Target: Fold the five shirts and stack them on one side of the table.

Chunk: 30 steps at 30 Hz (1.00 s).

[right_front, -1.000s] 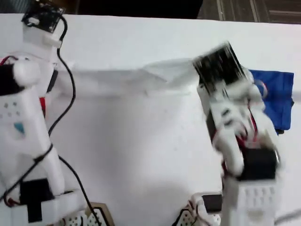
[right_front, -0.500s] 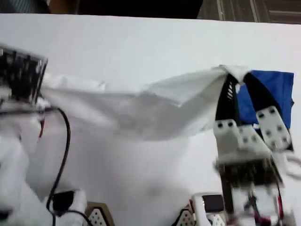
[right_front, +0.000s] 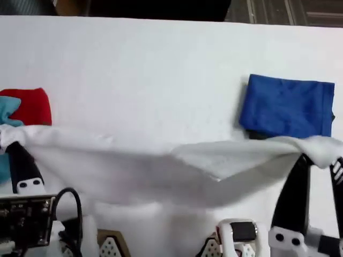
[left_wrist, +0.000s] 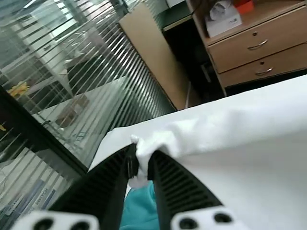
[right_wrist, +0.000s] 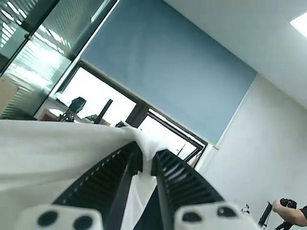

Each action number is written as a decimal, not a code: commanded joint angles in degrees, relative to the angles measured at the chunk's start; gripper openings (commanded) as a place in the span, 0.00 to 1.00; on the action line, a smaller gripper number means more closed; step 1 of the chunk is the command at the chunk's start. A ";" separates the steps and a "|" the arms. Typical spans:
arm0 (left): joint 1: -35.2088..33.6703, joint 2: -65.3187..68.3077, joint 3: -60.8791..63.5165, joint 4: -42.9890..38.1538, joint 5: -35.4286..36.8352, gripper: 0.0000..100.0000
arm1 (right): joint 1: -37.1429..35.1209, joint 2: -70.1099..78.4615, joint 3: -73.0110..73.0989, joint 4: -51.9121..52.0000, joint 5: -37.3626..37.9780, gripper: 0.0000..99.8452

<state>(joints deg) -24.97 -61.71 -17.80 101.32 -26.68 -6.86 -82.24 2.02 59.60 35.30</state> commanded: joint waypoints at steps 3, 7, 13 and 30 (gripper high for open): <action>-1.14 -0.09 -0.48 -1.23 -0.18 0.03 | 0.40 -0.04 -2.64 -1.45 0.35 0.02; -1.14 -0.18 -0.13 -1.58 -0.18 0.03 | 0.40 -0.04 -2.64 -1.45 0.44 0.02; -1.14 0.18 0.04 -3.08 -0.18 0.03 | 0.40 1.27 0.44 -1.36 0.44 0.02; 0.35 1.14 47.16 -42.46 -0.62 0.02 | -0.04 18.15 27.43 -19.74 0.44 0.02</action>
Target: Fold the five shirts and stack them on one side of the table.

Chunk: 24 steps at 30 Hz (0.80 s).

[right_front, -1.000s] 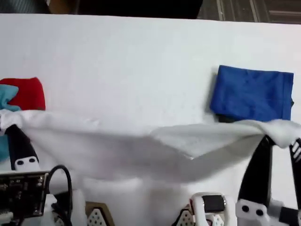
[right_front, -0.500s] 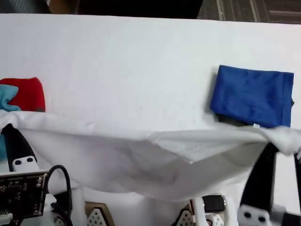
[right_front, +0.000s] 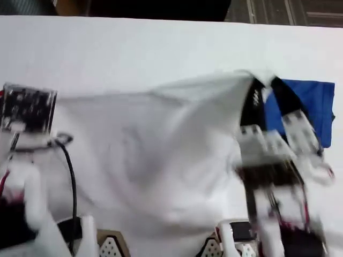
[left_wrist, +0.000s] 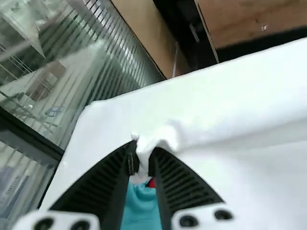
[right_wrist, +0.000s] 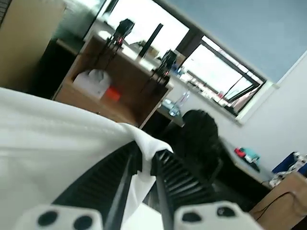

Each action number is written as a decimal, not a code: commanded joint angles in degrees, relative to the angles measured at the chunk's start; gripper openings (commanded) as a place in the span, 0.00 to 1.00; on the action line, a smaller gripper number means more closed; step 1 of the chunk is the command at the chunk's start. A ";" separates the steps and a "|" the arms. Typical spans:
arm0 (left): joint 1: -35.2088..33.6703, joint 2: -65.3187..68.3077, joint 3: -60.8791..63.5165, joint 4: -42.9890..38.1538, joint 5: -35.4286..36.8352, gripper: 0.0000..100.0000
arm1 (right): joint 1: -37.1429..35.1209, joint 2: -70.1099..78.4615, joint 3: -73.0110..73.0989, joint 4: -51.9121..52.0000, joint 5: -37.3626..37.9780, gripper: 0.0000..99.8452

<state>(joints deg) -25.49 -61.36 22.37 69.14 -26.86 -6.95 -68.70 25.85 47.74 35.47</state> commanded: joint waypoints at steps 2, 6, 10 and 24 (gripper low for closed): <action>3.16 4.31 9.27 -14.24 -2.02 0.02 | 0.31 9.10 5.54 -12.70 0.26 0.02; 8.18 17.05 3.65 -14.33 -4.31 0.02 | 0.40 18.68 4.57 -16.13 0.26 0.02; 10.29 32.35 -11.91 -9.49 -4.40 0.02 | 0.40 26.68 -0.44 -16.40 0.26 0.02; 12.04 73.05 -73.01 22.42 -6.86 0.02 | 4.18 42.07 -13.98 -15.96 2.20 0.02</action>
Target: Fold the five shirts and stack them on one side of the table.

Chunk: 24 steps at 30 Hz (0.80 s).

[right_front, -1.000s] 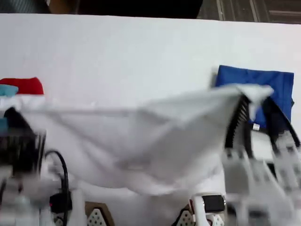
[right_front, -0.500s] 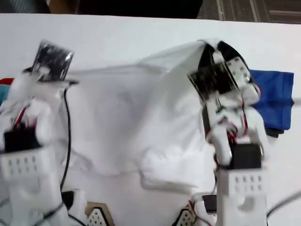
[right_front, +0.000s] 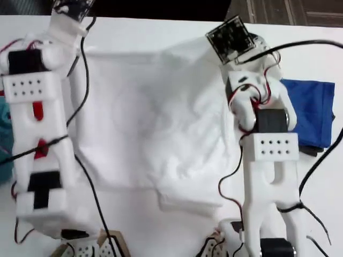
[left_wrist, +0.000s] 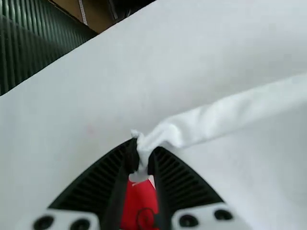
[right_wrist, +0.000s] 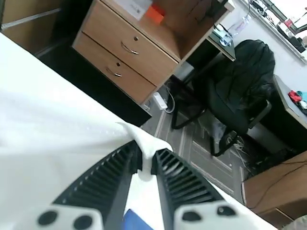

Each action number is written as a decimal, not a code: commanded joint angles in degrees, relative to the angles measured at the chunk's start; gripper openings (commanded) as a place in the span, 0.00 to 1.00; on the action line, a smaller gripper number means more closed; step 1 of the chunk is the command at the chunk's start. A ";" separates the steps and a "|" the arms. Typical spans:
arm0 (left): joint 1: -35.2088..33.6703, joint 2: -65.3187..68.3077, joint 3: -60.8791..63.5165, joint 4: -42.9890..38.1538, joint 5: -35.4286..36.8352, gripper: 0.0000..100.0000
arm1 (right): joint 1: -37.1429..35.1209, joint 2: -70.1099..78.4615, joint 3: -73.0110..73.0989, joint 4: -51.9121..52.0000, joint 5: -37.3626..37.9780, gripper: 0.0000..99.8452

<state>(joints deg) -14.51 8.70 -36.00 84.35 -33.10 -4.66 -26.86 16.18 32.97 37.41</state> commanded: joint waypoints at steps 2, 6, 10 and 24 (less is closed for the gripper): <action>0.97 6.33 -20.97 9.67 -0.62 0.02 | 2.15 0.57 -4.48 -1.19 0.18 0.02; -0.35 11.25 -30.11 11.08 -0.44 0.02 | 2.15 1.89 -5.27 -1.89 0.18 0.02; -0.44 13.54 -33.63 12.75 -0.53 0.02 | 2.15 4.35 -9.67 -2.07 0.18 0.02; -0.53 23.65 -33.89 11.78 -0.70 0.02 | 2.07 21.32 -15.56 -1.54 0.26 0.02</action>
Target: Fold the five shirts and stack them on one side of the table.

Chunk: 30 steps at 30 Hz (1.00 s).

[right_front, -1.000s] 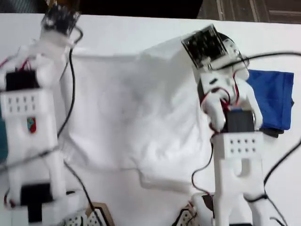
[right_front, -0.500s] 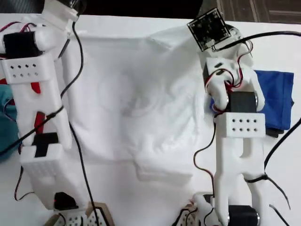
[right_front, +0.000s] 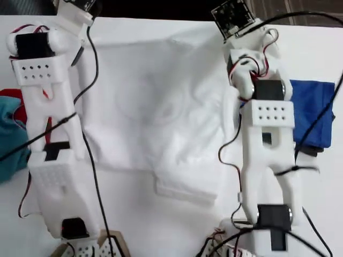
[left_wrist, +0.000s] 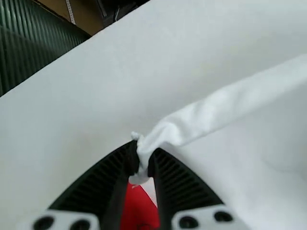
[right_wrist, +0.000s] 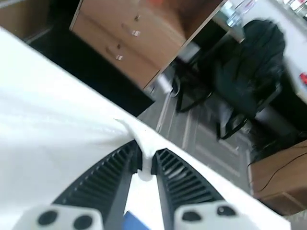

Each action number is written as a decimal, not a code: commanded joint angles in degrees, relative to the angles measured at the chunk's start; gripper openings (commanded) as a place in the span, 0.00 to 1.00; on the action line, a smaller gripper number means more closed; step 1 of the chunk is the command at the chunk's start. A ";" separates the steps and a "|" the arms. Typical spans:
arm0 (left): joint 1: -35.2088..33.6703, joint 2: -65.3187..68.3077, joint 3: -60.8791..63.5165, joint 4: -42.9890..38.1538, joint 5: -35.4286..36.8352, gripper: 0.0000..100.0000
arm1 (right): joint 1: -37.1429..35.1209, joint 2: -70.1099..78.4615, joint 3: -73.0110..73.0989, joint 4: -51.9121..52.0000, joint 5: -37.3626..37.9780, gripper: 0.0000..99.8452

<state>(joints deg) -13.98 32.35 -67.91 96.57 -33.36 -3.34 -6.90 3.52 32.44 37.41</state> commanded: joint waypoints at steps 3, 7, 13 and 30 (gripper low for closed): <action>-1.05 1.41 -1.98 -0.79 -0.44 0.02 | 0.75 4.79 -3.16 -1.19 0.26 0.02; -1.05 1.93 -2.33 -2.46 -0.44 0.02 | 1.01 9.80 -7.38 -1.19 0.26 0.02; -1.05 1.41 -1.54 -1.85 -0.35 0.02 | 0.13 16.40 -15.56 2.51 -0.09 0.02; -2.73 -10.99 29.85 5.80 -4.22 0.02 | -2.59 11.56 -18.90 48.13 0.26 0.02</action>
<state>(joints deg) -16.09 29.54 -46.64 101.32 -37.14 -5.54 9.45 -12.66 75.16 37.41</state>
